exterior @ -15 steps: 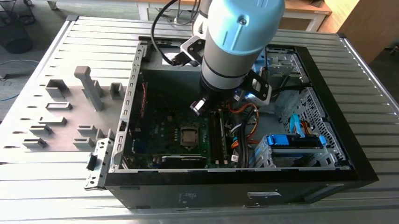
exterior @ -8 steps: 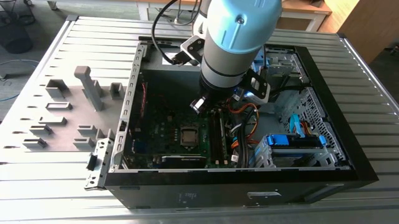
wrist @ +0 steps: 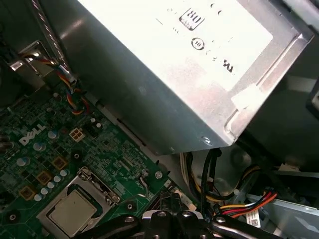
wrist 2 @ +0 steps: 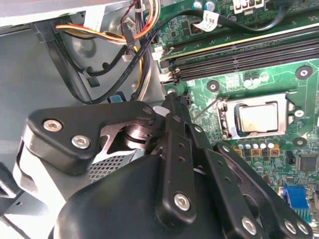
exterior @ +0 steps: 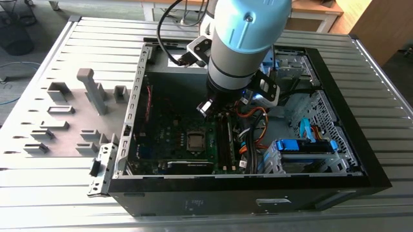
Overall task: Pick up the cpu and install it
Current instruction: 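Close the cpu cover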
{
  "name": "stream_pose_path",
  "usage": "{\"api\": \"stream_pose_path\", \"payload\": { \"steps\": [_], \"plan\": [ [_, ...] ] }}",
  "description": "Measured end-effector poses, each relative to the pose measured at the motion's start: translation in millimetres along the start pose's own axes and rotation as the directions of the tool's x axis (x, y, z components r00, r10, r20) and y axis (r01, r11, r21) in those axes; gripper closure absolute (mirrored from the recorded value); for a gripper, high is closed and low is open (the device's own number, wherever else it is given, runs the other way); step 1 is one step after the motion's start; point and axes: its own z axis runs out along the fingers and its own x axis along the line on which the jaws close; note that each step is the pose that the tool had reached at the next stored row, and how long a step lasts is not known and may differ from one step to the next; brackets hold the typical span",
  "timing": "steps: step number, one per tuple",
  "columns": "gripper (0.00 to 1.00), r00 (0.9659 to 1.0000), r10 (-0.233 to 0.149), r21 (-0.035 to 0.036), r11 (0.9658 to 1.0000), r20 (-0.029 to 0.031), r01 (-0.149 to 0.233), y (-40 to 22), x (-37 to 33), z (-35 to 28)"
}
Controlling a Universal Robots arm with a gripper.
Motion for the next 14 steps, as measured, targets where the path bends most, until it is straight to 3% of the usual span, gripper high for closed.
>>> {"api": "stream_pose_path", "payload": {
  "steps": [4, 5, 6, 9, 12, 14],
  "plan": [
    [0.89, 1.0, 0.0, 0.0022, 1.0, -0.0019, 0.0, 1.5, -1.7, -7.2],
    [0.89, 1.0, 0.0, 0.0053, 1.0, -0.0047, 0.0, 1.5, -1.9, -7.2],
    [0.89, 0.9999, 0.0, 0.013, 0.9999, -0.0127, 0.0, 1.5, -2.0, -7.2],
    [0.89, 0.9985, 0.007, 0.0437, 0.999, -0.055, -0.004, 1.3, -2.1, -7.3],
    [0.89, 0.9949, 0.02, 0.075, 0.9971, -0.0984, -0.013, 1.3, -2.2, -7.3],
    [0.89, 0.992, 0.026, 0.0951, 0.9954, -0.1231, -0.014, 1.2, -2.4, -7.2]
  ]
}}
